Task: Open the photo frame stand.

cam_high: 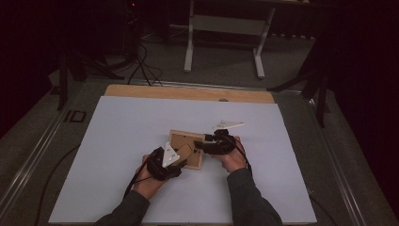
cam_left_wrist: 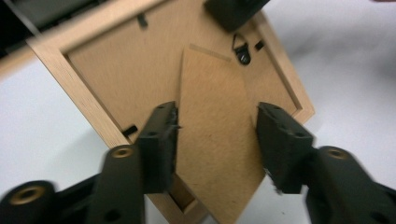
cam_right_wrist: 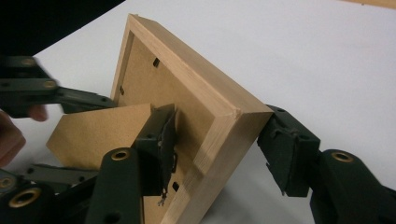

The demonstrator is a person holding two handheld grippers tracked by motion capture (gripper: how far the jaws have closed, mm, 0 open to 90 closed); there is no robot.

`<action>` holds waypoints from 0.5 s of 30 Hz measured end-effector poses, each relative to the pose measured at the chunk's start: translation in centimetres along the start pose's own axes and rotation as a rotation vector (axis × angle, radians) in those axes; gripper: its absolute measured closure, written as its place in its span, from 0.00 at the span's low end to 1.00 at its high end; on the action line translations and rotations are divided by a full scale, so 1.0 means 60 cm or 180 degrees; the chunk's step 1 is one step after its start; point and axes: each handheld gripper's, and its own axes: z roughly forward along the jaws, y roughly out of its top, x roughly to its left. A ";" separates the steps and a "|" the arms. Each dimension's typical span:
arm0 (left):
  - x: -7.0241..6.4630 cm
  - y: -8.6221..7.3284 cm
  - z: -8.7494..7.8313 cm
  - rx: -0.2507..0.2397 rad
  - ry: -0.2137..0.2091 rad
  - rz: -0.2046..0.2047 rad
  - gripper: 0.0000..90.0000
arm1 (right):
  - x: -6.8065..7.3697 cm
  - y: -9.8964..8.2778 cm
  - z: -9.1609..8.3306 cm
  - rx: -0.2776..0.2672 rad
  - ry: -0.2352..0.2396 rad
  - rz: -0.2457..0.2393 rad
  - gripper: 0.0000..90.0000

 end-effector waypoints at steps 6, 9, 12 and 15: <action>0.023 0.000 -0.003 0.0090 -0.0341 -0.0478 0.53 | 0.005 0.000 -0.003 -0.0014 -0.0011 -0.0045 0.53; 0.031 -0.001 -0.004 0.0157 -0.0454 -0.0614 0.57 | 0.006 0.001 -0.004 -0.0012 -0.0007 -0.0067 0.53; 0.032 0.000 -0.003 0.0195 -0.0555 -0.0663 0.62 | 0.008 0.001 -0.007 -0.0009 0.0008 -0.0100 0.54; 0.031 0.001 -0.005 0.0205 -0.0602 -0.0630 0.69 | 0.011 0.001 -0.010 -0.0022 0.0026 -0.0121 0.56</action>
